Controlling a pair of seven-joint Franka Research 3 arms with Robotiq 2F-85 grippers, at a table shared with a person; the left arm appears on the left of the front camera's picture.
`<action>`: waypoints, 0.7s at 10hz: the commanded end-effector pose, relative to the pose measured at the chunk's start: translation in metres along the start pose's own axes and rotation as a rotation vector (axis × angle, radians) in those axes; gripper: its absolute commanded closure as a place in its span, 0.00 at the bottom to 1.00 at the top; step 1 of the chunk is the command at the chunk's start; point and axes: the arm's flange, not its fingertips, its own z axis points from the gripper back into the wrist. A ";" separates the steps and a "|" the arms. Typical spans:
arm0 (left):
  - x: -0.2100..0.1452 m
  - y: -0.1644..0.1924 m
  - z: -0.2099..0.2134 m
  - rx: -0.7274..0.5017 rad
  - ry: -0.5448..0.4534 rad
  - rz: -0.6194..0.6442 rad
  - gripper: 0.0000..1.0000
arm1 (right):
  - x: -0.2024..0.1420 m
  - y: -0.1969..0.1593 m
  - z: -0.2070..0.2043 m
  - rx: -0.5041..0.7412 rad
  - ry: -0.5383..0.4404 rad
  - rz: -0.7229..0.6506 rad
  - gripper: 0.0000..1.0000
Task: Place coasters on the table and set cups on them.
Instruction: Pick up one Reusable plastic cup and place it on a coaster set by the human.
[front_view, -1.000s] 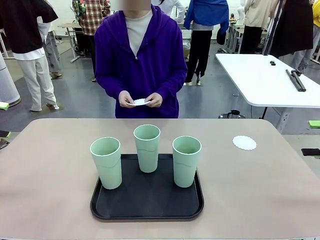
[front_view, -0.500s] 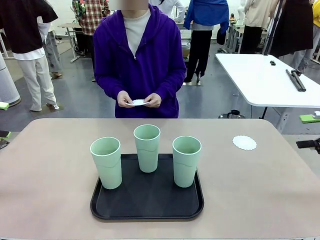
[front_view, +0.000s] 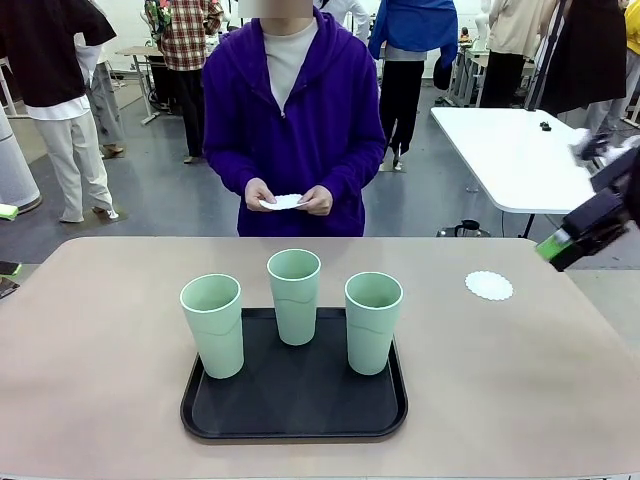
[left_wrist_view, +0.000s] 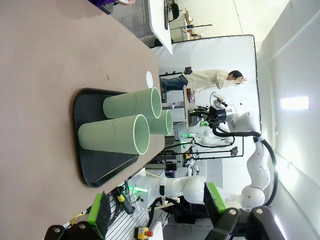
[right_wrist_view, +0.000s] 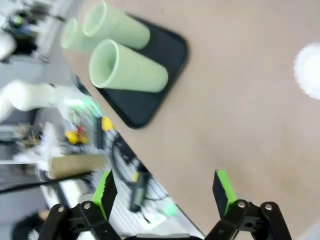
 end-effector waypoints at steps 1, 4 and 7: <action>0.000 0.001 0.002 -0.018 -0.005 -0.013 0.00 | 0.008 0.025 -0.031 -0.129 0.112 0.286 0.00; 0.000 0.001 0.002 -0.018 -0.005 -0.013 0.00 | 0.022 0.071 -0.076 -0.254 0.149 0.508 0.00; 0.000 0.001 0.002 -0.018 -0.005 -0.013 0.00 | 0.033 0.084 -0.077 -0.227 0.186 0.501 0.00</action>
